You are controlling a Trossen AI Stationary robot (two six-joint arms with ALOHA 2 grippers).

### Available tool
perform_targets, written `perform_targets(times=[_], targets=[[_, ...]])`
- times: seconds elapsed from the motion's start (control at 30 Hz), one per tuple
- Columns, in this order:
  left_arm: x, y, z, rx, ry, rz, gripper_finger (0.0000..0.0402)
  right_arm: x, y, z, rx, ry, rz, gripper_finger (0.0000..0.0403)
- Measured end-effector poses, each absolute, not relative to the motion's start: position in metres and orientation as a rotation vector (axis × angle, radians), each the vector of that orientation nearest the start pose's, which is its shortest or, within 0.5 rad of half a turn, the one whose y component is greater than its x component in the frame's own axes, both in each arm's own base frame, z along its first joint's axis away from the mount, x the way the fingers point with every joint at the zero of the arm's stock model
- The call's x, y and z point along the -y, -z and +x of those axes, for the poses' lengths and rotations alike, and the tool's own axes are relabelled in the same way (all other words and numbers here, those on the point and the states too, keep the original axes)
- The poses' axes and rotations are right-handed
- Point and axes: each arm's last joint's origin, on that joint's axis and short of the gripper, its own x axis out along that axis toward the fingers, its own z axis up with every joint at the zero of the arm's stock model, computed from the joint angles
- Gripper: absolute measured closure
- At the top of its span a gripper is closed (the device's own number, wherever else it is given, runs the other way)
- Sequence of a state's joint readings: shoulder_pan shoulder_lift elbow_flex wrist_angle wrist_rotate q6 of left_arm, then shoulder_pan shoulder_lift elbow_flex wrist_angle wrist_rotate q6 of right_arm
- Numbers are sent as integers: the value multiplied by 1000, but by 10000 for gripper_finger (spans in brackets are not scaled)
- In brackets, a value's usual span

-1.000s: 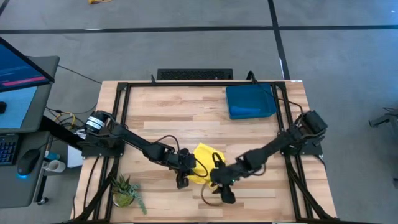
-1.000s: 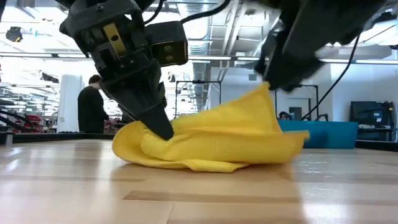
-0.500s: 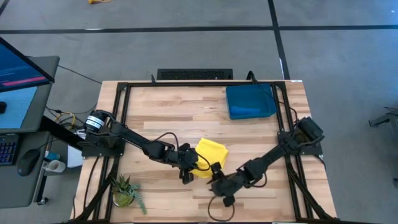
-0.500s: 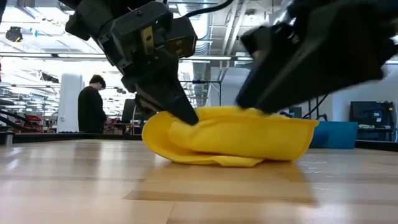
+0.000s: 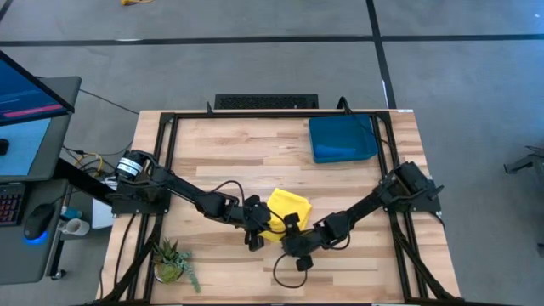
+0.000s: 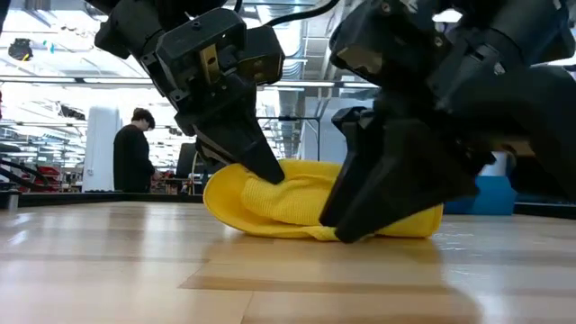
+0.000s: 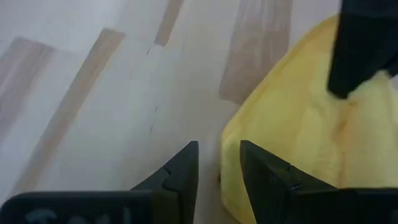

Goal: Roll microfiber towels into tight, uniform cylinder then place into a basket
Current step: Roll the yellow microfiber cloth

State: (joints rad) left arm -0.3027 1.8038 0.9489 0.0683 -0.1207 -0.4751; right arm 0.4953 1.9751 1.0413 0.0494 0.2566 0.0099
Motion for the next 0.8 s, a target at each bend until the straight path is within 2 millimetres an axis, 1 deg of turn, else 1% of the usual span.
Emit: perform_targets(times=[0.1, 0.27, 0.43, 0.53, 0.7, 0.73, 0.8], targets=[[103, -146, 340, -792, -14, -284, 401, -171, -112, 338, -834, -198, -295, 267], [102, -146, 340, -793, -14, -284, 401, -163, -109, 337, -886, -161, -270, 279], [102, -146, 340, -794, -14, -283, 401, -161, -102, 339, -910, -141, -237, 292], [102, -146, 339, -804, -11, -266, 401, -161, -101, 338, -922, -128, -223, 316], [102, -144, 337, -828, -2, -225, 401, -165, -103, 333, -942, -130, -224, 386], [102, -144, 337, -831, 0, -217, 401, -166, -104, 332, -945, -130, -230, 392], [101, -143, 336, -846, 3, -197, 401, -169, -107, 327, -958, -130, -245, 390]])
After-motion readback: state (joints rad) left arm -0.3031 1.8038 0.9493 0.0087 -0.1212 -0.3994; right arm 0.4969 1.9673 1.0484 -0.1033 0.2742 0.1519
